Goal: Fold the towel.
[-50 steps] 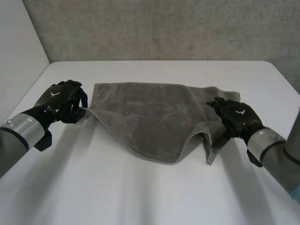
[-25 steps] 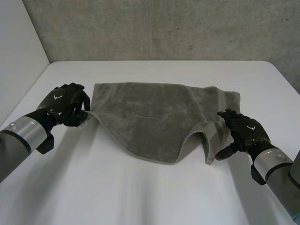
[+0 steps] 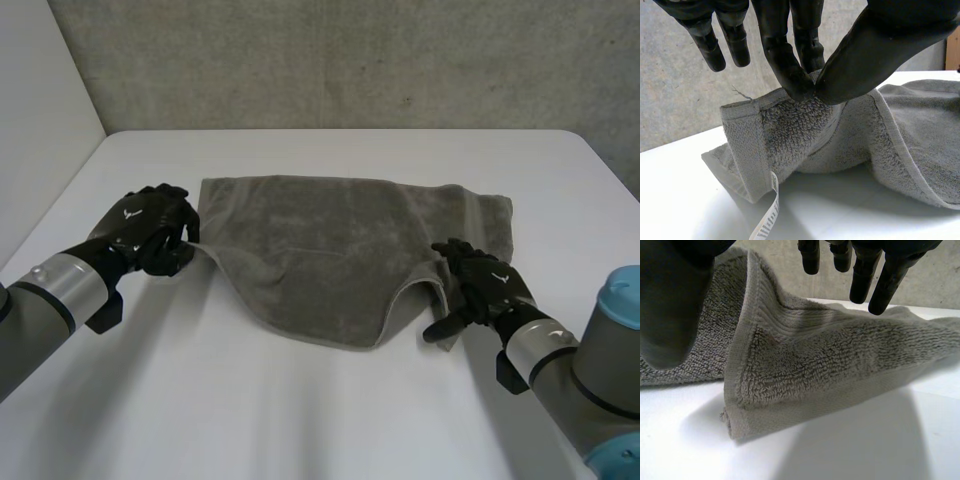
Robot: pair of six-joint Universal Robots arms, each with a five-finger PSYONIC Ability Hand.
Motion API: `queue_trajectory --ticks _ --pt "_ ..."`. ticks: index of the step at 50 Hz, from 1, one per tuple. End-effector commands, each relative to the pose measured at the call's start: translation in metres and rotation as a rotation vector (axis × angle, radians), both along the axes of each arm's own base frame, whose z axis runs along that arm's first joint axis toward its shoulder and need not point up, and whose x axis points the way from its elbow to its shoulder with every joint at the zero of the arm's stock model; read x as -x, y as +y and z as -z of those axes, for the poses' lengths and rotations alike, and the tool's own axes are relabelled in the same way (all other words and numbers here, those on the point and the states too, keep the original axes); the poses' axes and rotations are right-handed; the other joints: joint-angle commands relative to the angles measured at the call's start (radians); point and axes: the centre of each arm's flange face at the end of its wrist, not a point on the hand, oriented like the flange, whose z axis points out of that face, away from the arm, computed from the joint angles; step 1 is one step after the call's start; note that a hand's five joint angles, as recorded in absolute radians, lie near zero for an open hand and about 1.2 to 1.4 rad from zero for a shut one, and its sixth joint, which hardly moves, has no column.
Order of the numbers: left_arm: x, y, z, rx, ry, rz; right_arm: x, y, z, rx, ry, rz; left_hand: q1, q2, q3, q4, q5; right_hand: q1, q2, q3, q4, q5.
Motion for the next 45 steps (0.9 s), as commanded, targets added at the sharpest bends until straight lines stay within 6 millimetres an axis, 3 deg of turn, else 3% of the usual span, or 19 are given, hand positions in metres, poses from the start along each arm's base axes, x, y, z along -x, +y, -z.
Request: queue_trajectory --ticks 1,13,23,27,31,32,33,35,37,45 --pt "0.000 0.000 0.003 -0.008 -0.001 0.000 -0.007 -0.008 0.003 0.026 0.026 0.051 0.082 0.043 -0.049 -0.056 0.038 -0.080 -0.074 -0.008 -0.057 -0.062" --pt "-0.001 -0.002 0.000 0.002 0.000 -0.006 0.003 -0.010 0.009 0.105 0.173 0.076 0.082 0.043 -0.049 -0.056 0.038 -0.065 -0.059 -0.008 -0.057 -0.062" --pt "-0.005 -0.005 -0.002 0.008 0.001 -0.020 0.007 -0.004 -0.003 0.143 0.202 0.078 0.082 0.043 -0.049 -0.056 0.038 -0.056 -0.050 -0.008 -0.057 -0.062" --pt "-0.006 -0.005 -0.002 0.008 0.001 -0.021 0.007 -0.001 -0.003 0.143 0.200 0.072 0.082 0.043 -0.049 -0.056 0.038 0.084 0.090 -0.008 -0.057 -0.061" --pt "-0.006 -0.005 -0.002 0.007 0.000 -0.021 0.012 -0.002 -0.004 0.142 0.200 0.083 0.082 0.043 -0.049 -0.056 0.038 0.366 0.373 -0.008 -0.057 0.222" --pt "-0.006 -0.005 -0.002 0.007 0.000 -0.021 0.014 -0.004 -0.003 0.149 0.192 0.080 0.082 0.043 -0.049 -0.056 0.038 0.599 0.605 -0.008 -0.057 0.454" --pt "-0.006 -0.005 -0.002 0.007 0.000 -0.021 0.014 -0.004 -0.003 0.149 0.192 0.080 0.082 0.043 -0.049 -0.056 0.038 0.601 0.608 -0.008 -0.057 0.457" --pt "-0.006 -0.005 -0.003 0.010 0.001 -0.021 0.013 -0.003 -0.004 0.167 0.168 0.035 0.082 0.043 -0.049 -0.056 0.038 1.170 1.177 -0.008 -0.057 1.026" --pt "-0.006 -0.005 -0.002 0.008 0.001 -0.023 0.012 -0.002 -0.006 0.176 0.156 0.010 0.082 0.043 -0.049 -0.056 0.038 1.303 1.310 -0.008 -0.057 1.159" --pt "-0.011 -0.007 -0.005 0.008 0.000 -0.041 0.009 -0.003 -0.039 0.253 0.094 -0.109 0.082 0.043 -0.049 -0.056 0.038 1.305 1.311 -0.008 -0.057 1.160"
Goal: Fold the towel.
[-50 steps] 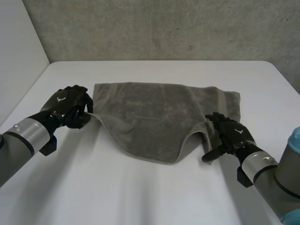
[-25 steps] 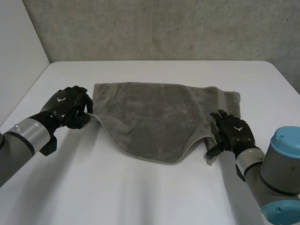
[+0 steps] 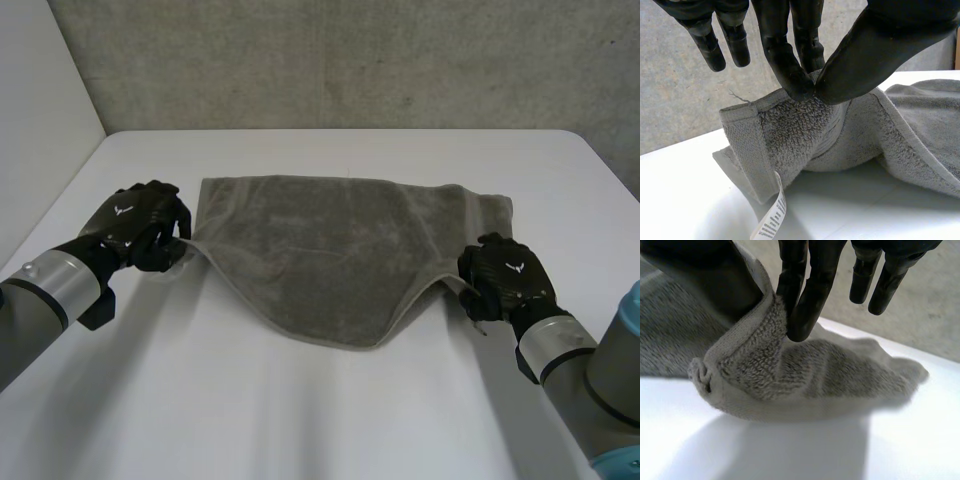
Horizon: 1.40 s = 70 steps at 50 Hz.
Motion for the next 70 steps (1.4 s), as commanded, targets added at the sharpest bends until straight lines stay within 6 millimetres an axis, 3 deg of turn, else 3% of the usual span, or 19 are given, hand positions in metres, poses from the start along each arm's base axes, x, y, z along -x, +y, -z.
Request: queue_trajectory --ticks 1,10,22,33,35,37,38,40,41,42,43,45,48,51,56,62,67,69,70 --pt "-0.006 -0.003 -0.005 0.008 0.001 -0.020 -0.003 -0.001 -0.035 0.065 -0.046 -0.142 0.082 0.043 -0.049 -0.056 0.038 0.111 0.076 -0.008 -0.057 0.082" --pt "-0.020 -0.003 -0.035 0.057 0.002 -0.065 0.023 -0.021 -0.094 0.024 0.154 -0.320 0.082 0.043 -0.049 -0.056 0.038 0.111 0.076 -0.008 -0.057 0.082" --pt "-0.022 0.009 -0.045 0.048 -0.108 -0.045 0.038 -0.044 -0.103 0.037 0.621 -0.295 0.082 0.043 -0.049 -0.056 0.038 0.111 0.076 -0.008 -0.057 0.082" --pt "0.004 -0.035 0.002 0.007 -0.267 0.068 -0.018 -0.071 -0.105 0.334 0.729 -0.392 0.082 0.043 -0.049 -0.056 0.038 0.111 0.076 -0.008 -0.057 0.082" --pt "0.010 -0.051 -0.002 0.048 -0.273 0.068 -0.028 -0.085 -0.115 0.444 0.732 -0.362 0.082 0.043 -0.049 -0.056 0.038 0.111 0.076 -0.008 -0.057 0.082" --pt "0.018 -0.069 -0.010 0.110 -0.271 0.055 -0.042 -0.116 -0.158 0.713 0.706 -0.244 0.082 0.043 -0.049 -0.056 0.038 0.111 0.076 -0.008 -0.057 0.082" --pt "0.025 -0.088 -0.026 0.206 -0.263 0.025 -0.042 -0.116 -0.158 0.715 0.706 -0.243 0.082 0.043 -0.049 -0.056 0.038 0.111 0.076 -0.008 -0.057 0.082" --pt "0.034 -0.107 -0.052 0.341 -0.243 -0.018 -0.044 -0.135 -0.225 1.000 0.620 -0.049 0.082 0.043 -0.049 -0.056 0.038 0.111 0.076 -0.008 -0.057 0.082" --pt "0.041 -0.119 -0.085 0.497 -0.205 -0.060 -0.044 -0.135 -0.225 1.001 0.619 -0.048 0.082 0.043 -0.049 -0.056 0.038 0.111 0.076 -0.008 -0.057 0.082" --pt "0.048 -0.124 -0.122 0.659 -0.148 -0.096 -0.041 -0.138 -0.260 1.122 0.546 0.052 0.082 0.043 -0.049 -0.056 0.038 0.111 0.076 -0.008 -0.057 0.082" --pt "0.048 -0.124 -0.123 0.661 -0.147 -0.096 -0.041 -0.138 -0.260 1.123 0.545 0.053 0.082 0.043 -0.049 -0.056 0.038 0.111 0.076 -0.008 -0.057 0.082" --pt "0.050 -0.118 -0.196 0.943 0.000 -0.137 -0.032 -0.130 -0.312 1.253 0.389 0.139 0.082 0.043 -0.049 -0.056 0.038 0.111 0.076 -0.008 -0.057 0.082" --pt "0.045 -0.109 -0.229 1.050 0.077 -0.140 -0.028 -0.121 -0.333 1.265 0.276 0.118 0.082 0.043 -0.049 -0.056 0.038 0.111 0.076 -0.008 -0.057 0.082" --pt "0.039 -0.099 -0.254 1.088 0.181 -0.113 -0.028 -0.121 -0.323 1.205 0.244 0.051 0.082 0.043 -0.049 -0.056 0.038 0.111 0.076 -0.008 -0.057 0.082" --pt "0.042 -0.102 -0.230 1.003 0.163 -0.044 -0.026 -0.123 -0.278 1.046 0.295 -0.078 0.082 0.043 -0.049 -0.056 0.038 0.111 0.076 -0.008 -0.057 0.082" --pt "0.040 -0.109 -0.147 0.783 0.081 0.034 -0.023 -0.121 -0.226 0.895 0.324 -0.190 0.082 0.043 -0.049 -0.056 0.038 0.111 0.076 -0.008 -0.057 0.082" --pt "0.032 -0.106 -0.074 0.611 -0.018 0.053 -0.015 -0.109 -0.143 0.659 0.360 -0.296 0.082 0.043 -0.049 -0.056 0.038 0.111 0.076 -0.008 -0.057 0.082" --pt "0.026 -0.098 -0.019 0.506 -0.125 0.074 -0.007 -0.106 -0.120 0.599 0.381 -0.306 0.082 0.043 -0.049 -0.056 0.038 0.111 0.076 -0.008 -0.057 0.082" --pt "0.026 -0.098 -0.019 0.506 -0.126 0.074 -0.007 -0.106 -0.120 0.598 0.381 -0.306 0.082 0.043 -0.049 -0.056 0.038 0.111 0.076 -0.008 -0.057 0.082"
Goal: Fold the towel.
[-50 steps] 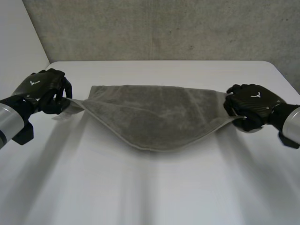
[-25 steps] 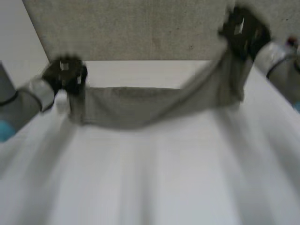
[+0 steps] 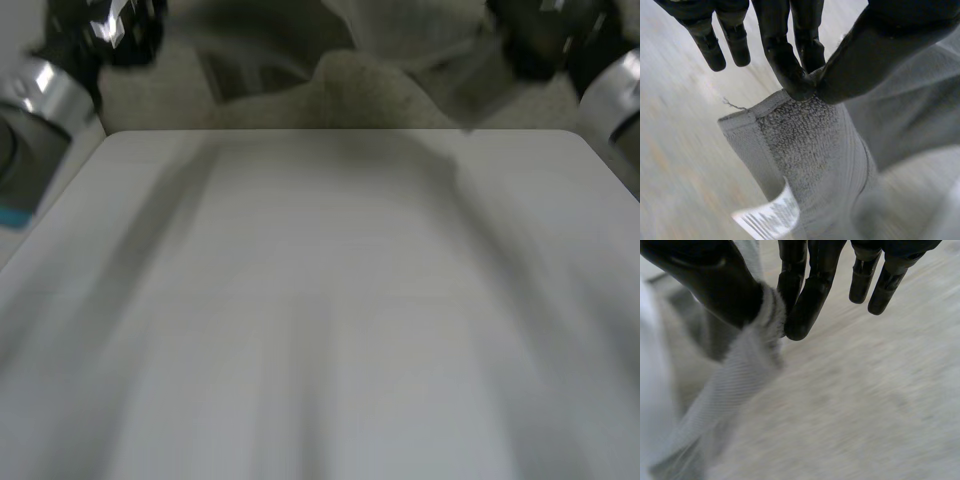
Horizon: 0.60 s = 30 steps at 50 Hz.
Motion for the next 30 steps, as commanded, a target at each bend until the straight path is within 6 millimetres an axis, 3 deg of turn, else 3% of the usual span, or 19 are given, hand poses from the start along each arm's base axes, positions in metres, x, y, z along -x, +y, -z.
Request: queue_trajectory --ticks 1,2,3,4,5,6,8,13,16,18,22,24,30 --pt "-0.015 0.016 0.117 -0.227 -0.229 -0.037 0.021 0.017 0.094 -0.240 0.115 -0.002 0.077 0.043 -0.049 -0.056 0.038 0.110 0.058 -0.008 -0.057 0.062" --pt "-0.019 0.021 0.133 -0.243 -0.284 -0.048 0.024 0.025 0.113 -0.284 0.150 -0.014 0.077 0.043 -0.049 -0.056 0.038 0.110 0.058 -0.008 -0.057 0.062" --pt "-0.019 0.021 0.133 -0.243 -0.285 -0.049 0.024 0.025 0.113 -0.284 0.150 -0.014 0.077 0.043 -0.049 -0.056 0.038 0.110 0.058 -0.008 -0.057 0.062" --pt "-0.022 0.027 0.145 -0.255 -0.331 -0.054 0.025 0.032 0.132 -0.319 0.187 -0.028 0.077 0.043 -0.049 -0.056 0.038 0.110 0.058 -0.008 -0.057 0.062" --pt "-0.022 0.027 0.145 -0.255 -0.331 -0.054 0.026 0.039 0.149 -0.351 0.223 -0.036 0.077 0.043 -0.049 -0.056 0.038 0.110 0.058 -0.008 -0.057 0.062" --pt "-0.023 0.032 0.154 -0.260 -0.366 -0.055 0.026 0.039 0.150 -0.352 0.223 -0.036 0.077 0.043 -0.049 -0.056 0.038 0.110 0.058 -0.008 -0.057 0.062" --pt "-0.023 0.037 0.160 -0.268 -0.388 -0.055 0.029 0.051 0.171 -0.393 0.282 -0.042 0.077 0.043 -0.049 -0.056 0.038 0.110 0.058 -0.008 -0.057 0.062" --pt "-0.024 0.044 0.162 -0.313 -0.392 -0.049 0.037 0.063 0.180 -0.447 0.332 -0.038 0.077 0.043 -0.049 -0.056 0.038 0.110 0.058 -0.008 -0.057 0.062" --pt "-0.025 0.051 0.156 -0.356 -0.393 -0.040 0.038 0.071 0.168 -0.460 0.344 -0.060 0.077 0.043 -0.049 -0.056 0.038 0.110 0.058 -0.008 -0.057 0.062" --pt "-0.030 0.057 0.139 -0.373 -0.391 -0.048 0.038 0.076 0.160 -0.471 0.339 -0.076 0.077 0.043 -0.049 -0.056 0.038 0.110 0.058 -0.008 -0.057 0.062" --pt "-0.034 0.064 0.124 -0.380 -0.388 -0.057 0.043 0.085 0.145 -0.504 0.324 -0.106 0.077 0.043 -0.049 -0.056 0.038 0.110 0.058 -0.008 -0.057 0.062" --pt "-0.036 0.068 0.115 -0.378 -0.386 -0.064 0.047 0.099 0.124 -0.529 0.305 -0.144 0.077 0.043 -0.049 -0.056 0.038 0.110 0.058 -0.008 -0.057 0.062" --pt "-0.042 0.092 0.089 -0.372 -0.338 -0.052 0.053 0.123 0.104 -0.556 0.282 -0.199 0.077 0.043 -0.049 -0.056 0.038 0.110 0.058 -0.008 -0.057 0.062"
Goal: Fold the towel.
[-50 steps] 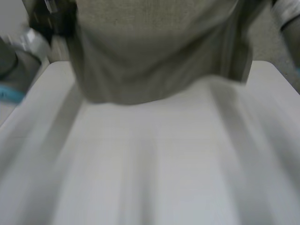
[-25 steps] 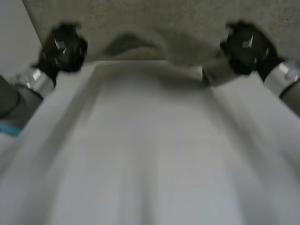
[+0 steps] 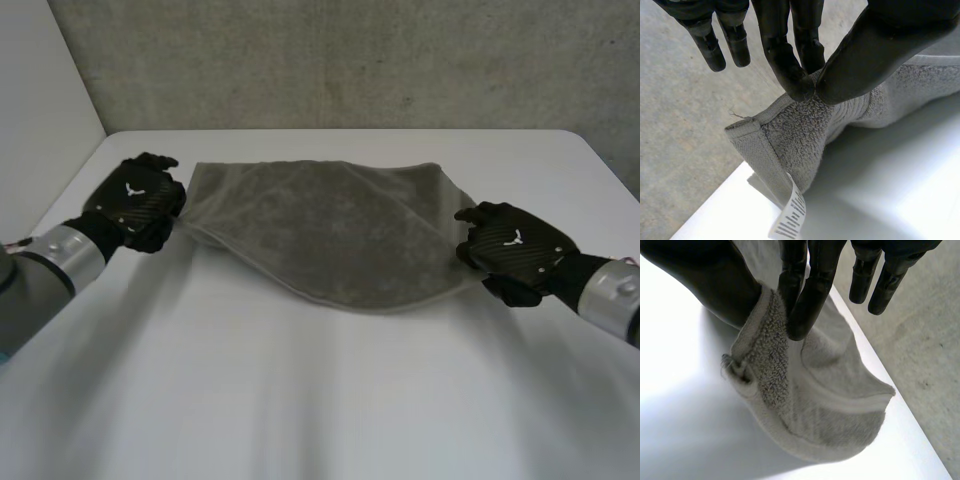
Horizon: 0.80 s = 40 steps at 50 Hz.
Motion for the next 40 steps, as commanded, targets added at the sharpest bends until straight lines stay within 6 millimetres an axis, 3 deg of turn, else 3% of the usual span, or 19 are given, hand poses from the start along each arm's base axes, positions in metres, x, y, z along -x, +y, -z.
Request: queue_trajectory --ticks 1,9,15,19,24,26,27,29,30,31,34,40 --pt "-0.009 0.029 -0.031 0.009 0.064 0.022 0.009 0.032 -0.030 -0.044 -0.045 -0.058 0.077 0.043 -0.049 -0.056 0.038 0.110 0.058 -0.008 -0.057 0.062" --pt "-0.035 0.047 -0.044 -0.055 0.165 0.091 0.013 0.066 -0.022 -0.032 0.022 -0.131 0.077 0.043 -0.049 -0.056 0.038 0.110 0.058 -0.008 -0.057 0.062" --pt "-0.065 0.038 -0.049 -0.086 0.185 0.023 0.009 0.091 -0.020 -0.083 0.099 -0.222 0.077 0.043 -0.049 -0.056 0.038 0.110 0.058 -0.008 -0.057 0.062" --pt "-0.072 0.030 -0.053 -0.068 0.179 0.002 0.007 0.096 -0.027 -0.067 0.122 -0.270 0.077 0.043 -0.049 -0.056 0.038 0.110 0.058 -0.008 -0.057 0.062" --pt "-0.076 0.008 -0.051 -0.069 0.181 -0.006 0.006 0.071 -0.036 -0.033 0.119 -0.268 0.077 0.043 -0.049 -0.056 0.038 0.110 0.058 -0.008 -0.057 0.062" --pt "-0.077 -0.004 -0.049 -0.072 0.181 -0.020 -0.006 0.049 -0.035 -0.061 0.100 -0.274 0.077 0.043 -0.049 -0.056 0.038 0.110 0.058 -0.008 -0.057 0.062" --pt "-0.070 -0.014 -0.046 -0.073 0.177 -0.025 -0.006 0.049 -0.035 -0.061 0.100 -0.274 0.077 0.043 -0.049 -0.056 0.038 0.110 0.058 -0.008 -0.057 0.062" --pt "-0.059 -0.024 -0.044 -0.069 0.168 -0.028 -0.015 0.021 -0.029 -0.066 0.138 -0.209 0.077 0.043 -0.049 -0.056 0.038 0.110 0.058 -0.008 -0.057 0.062" --pt "-0.047 -0.033 -0.038 -0.071 0.160 -0.032 -0.016 0.021 -0.029 -0.066 0.138 -0.209 0.077 0.043 -0.049 -0.056 0.038 0.110 0.058 -0.008 -0.057 0.062" --pt "-0.039 -0.044 -0.032 -0.074 0.154 -0.046 -0.019 0.007 -0.028 -0.047 0.162 -0.165 0.077 0.043 -0.049 -0.056 0.038 0.110 0.058 -0.008 -0.057 0.062" --pt "-0.028 -0.061 -0.020 -0.081 0.146 -0.068 -0.025 -0.018 -0.024 -0.007 0.187 -0.093 0.077 0.043 -0.049 -0.056 0.038 0.110 0.058 -0.008 -0.057 0.062" --pt "-0.021 -0.078 -0.008 -0.082 0.147 -0.073 -0.031 -0.045 -0.022 0.001 0.127 -0.008 0.077 0.043 -0.049 -0.056 0.038 0.110 0.058 -0.008 -0.057 0.062"
